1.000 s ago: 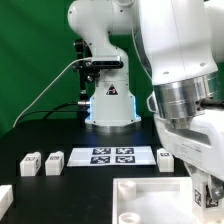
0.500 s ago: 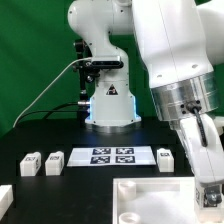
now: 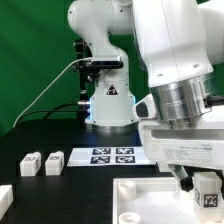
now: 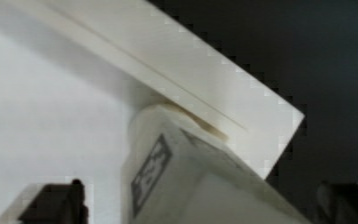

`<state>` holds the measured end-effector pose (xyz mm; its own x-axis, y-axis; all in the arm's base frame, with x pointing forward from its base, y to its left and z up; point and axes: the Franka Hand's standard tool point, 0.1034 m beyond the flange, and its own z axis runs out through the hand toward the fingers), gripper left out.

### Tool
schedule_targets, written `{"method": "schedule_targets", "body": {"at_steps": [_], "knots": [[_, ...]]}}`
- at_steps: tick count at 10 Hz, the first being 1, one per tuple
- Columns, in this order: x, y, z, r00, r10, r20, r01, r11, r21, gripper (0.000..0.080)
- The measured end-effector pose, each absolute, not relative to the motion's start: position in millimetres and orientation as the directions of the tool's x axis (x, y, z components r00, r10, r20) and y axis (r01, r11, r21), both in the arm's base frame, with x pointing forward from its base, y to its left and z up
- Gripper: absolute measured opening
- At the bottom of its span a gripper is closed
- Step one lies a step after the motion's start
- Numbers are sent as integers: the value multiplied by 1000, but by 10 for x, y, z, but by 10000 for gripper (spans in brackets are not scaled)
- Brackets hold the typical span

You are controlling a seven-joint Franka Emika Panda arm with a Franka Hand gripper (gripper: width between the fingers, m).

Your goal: Assemble one leg

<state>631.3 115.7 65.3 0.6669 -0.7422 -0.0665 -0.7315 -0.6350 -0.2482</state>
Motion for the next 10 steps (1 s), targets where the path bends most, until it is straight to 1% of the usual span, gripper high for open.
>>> {"method": "schedule_targets", "body": {"at_steps": [2, 3, 4, 5, 6, 7, 8, 9, 10], "knots": [[6313, 1150, 651, 772, -635, -27, -619, -743, -255, 649], [6315, 1145, 651, 851, -526, 12, -507, -825, -249, 649], [6305, 1198, 666, 930, -365, 46, -349, -915, -204, 649], [6299, 1280, 681, 976, -204, 74, -191, -969, -157, 649], [6304, 1309, 683, 988, -128, 87, -115, -983, -140, 649], [6304, 1300, 680, 983, -167, 80, -154, -977, -146, 649], [6303, 1300, 679, 979, -190, 76, -177, -973, -148, 536], [6307, 1273, 677, 965, -255, 67, -242, -958, -151, 374], [6292, 1212, 652, 924, -380, 44, -370, -917, -150, 374]]}}
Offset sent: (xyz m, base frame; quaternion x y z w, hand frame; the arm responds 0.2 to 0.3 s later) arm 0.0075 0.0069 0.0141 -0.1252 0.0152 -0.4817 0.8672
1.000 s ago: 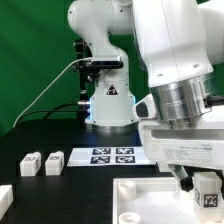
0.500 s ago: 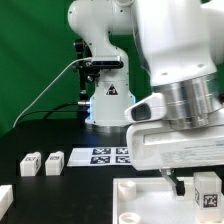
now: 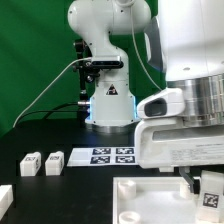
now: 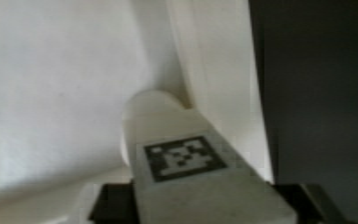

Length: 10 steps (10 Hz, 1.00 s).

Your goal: Assemble one leg

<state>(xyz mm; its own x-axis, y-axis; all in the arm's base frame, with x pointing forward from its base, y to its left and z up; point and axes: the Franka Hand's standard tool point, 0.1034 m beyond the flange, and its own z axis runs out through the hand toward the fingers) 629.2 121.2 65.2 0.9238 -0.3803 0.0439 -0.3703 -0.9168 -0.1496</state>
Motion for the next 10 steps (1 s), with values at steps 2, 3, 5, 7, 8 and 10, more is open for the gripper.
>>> {"method": "schedule_targets", "body": {"at_steps": [2, 3, 5, 7, 8, 10], "knots": [[6302, 1197, 659, 843, -537, 14, -529, -834, -159, 300], [6320, 1178, 680, 766, -643, -18, -637, -754, -162, 300], [6323, 1171, 685, 580, -812, -70, -810, -566, -152, 300], [6308, 1223, 641, 224, -964, -141, -971, -209, -114, 300], [6318, 1235, 624, 74, -983, -170, -993, -58, -101, 300], [6315, 1268, 575, -180, -961, -211, -980, 195, -50, 300]]}}
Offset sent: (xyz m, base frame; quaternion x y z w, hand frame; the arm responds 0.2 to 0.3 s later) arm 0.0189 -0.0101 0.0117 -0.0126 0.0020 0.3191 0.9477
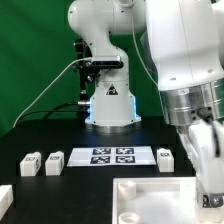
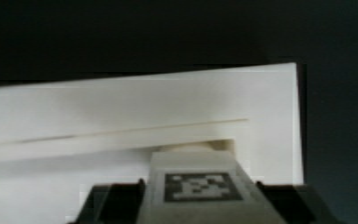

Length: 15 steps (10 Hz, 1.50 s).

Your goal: Assemble one leg

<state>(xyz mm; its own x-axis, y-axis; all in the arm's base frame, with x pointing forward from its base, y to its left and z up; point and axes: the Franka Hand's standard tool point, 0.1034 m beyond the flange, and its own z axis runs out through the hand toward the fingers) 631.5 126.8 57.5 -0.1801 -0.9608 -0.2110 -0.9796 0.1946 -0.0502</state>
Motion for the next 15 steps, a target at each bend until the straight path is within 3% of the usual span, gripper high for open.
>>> {"method": "schedule_targets", "body": {"at_steps": [3, 4, 5, 6, 7, 10, 13, 15], "knots": [[6311, 1267, 573, -245, -946, -211, -965, 258, -37, 296], [6309, 1271, 571, -238, -948, -210, -967, 251, -38, 349], [6308, 1274, 570, -236, -949, -210, -968, 249, -38, 349], [6307, 1277, 570, -234, -949, -210, -968, 247, -39, 538], [6304, 1284, 572, -214, -954, -210, -973, 228, -43, 621], [6249, 1357, 671, -91, -972, -216, -991, 109, -72, 643], [6257, 1427, 833, -64, -973, -221, -992, 87, -93, 649], [6250, 1426, 810, -63, -973, -220, -992, 85, -91, 649]]}}
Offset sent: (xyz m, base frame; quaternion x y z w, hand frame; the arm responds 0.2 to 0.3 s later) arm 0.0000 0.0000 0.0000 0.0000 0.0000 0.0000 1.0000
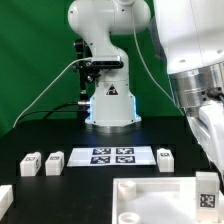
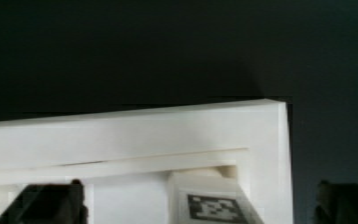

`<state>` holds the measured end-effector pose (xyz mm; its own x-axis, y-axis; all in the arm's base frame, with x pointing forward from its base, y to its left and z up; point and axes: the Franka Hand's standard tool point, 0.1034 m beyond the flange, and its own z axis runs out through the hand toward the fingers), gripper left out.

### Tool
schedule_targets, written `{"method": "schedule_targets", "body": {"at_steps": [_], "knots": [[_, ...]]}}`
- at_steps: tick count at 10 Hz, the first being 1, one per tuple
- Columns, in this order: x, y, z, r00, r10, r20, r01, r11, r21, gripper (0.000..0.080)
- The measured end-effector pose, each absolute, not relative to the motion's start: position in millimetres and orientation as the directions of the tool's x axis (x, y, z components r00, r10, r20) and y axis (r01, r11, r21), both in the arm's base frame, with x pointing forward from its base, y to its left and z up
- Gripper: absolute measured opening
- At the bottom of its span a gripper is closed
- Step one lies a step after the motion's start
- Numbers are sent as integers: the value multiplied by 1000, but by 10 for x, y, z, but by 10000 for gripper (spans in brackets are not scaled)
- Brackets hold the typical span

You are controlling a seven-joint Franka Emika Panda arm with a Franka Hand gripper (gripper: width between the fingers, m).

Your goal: Assemble one leg

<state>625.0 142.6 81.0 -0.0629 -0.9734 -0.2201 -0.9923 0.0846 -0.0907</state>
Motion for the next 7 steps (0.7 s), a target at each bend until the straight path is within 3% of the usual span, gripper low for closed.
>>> {"method": "schedule_targets", "body": {"at_steps": [7], "knots": [[6246, 1429, 799, -62, -974, -220, -993, 83, -89, 649]]}}
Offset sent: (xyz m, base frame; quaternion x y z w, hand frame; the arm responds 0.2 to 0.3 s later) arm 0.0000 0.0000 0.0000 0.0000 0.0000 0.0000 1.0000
